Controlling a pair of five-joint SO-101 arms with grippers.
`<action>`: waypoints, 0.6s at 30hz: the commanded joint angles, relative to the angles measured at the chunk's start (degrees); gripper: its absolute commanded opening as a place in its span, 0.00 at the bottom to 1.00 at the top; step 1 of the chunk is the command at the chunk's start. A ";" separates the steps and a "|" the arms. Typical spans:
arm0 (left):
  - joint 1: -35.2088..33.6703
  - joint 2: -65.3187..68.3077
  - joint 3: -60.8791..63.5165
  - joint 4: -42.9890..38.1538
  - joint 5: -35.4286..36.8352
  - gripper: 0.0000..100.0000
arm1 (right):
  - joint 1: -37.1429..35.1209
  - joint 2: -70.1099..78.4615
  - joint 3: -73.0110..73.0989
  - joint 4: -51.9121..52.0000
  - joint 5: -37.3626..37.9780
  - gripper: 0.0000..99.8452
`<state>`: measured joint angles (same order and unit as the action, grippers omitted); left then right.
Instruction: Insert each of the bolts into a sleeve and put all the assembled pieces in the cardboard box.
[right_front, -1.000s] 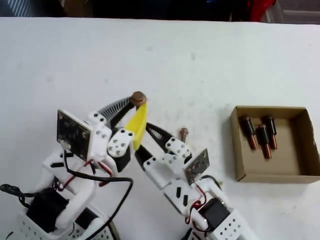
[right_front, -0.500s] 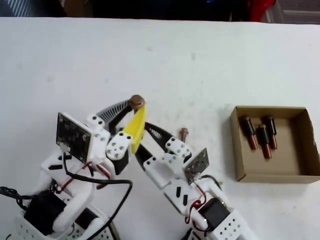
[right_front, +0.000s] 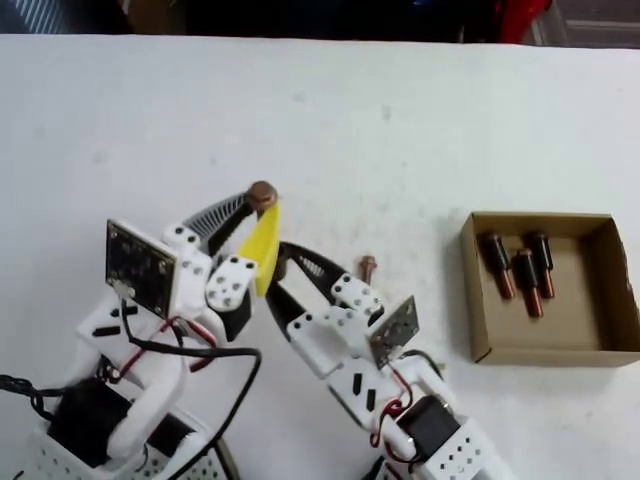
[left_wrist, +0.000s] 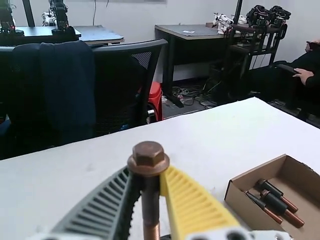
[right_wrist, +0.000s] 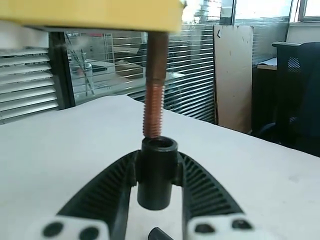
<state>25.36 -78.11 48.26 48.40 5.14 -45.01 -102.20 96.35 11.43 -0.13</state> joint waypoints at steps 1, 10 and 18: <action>-0.40 0.13 -0.18 -2.20 -0.18 0.02 | 0.57 -0.66 0.44 -0.04 -0.35 0.02; -0.31 0.13 -0.18 -4.84 -0.09 0.02 | 0.48 -0.57 0.44 0.13 -0.35 0.02; 1.89 0.13 -0.18 -4.48 0.00 0.02 | 0.31 -0.84 0.44 1.80 -0.35 0.02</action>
<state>26.77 -77.49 48.35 45.58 5.23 -45.01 -102.29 96.35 13.19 -0.13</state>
